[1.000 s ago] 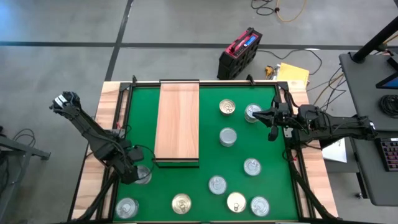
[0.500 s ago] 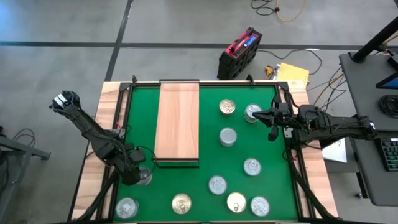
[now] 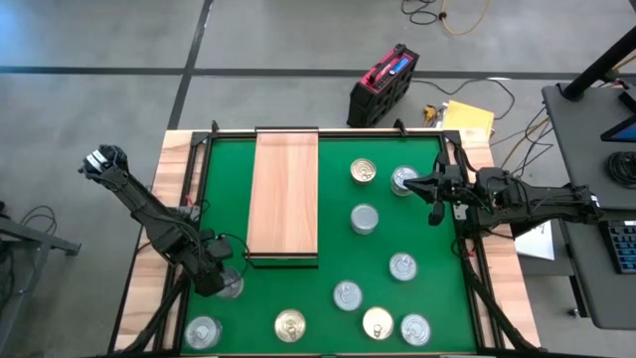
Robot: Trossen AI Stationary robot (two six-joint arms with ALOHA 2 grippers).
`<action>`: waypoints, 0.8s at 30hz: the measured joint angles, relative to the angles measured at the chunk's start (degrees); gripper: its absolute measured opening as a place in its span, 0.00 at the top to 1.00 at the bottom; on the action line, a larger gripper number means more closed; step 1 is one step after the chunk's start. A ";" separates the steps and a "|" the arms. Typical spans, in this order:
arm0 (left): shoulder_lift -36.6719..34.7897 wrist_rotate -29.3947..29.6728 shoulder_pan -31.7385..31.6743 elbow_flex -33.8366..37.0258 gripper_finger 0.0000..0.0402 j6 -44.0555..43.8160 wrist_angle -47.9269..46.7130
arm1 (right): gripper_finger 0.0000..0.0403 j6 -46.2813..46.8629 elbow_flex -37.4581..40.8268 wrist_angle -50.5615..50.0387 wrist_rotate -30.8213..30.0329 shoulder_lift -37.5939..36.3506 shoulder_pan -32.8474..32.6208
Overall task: Stack canned seafood by type on shelf
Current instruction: Put the red tuna can on the shelf
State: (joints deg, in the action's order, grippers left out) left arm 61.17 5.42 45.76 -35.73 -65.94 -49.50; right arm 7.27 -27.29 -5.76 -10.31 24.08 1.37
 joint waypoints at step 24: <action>0.85 1.51 0.07 -5.81 1.00 -0.60 -8.80 | 0.97 -0.46 0.00 0.00 0.00 0.01 0.01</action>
State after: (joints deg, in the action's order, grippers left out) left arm 62.02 6.93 45.82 -41.54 -66.54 -58.30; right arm 6.81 -27.29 -5.76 -10.31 24.10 1.38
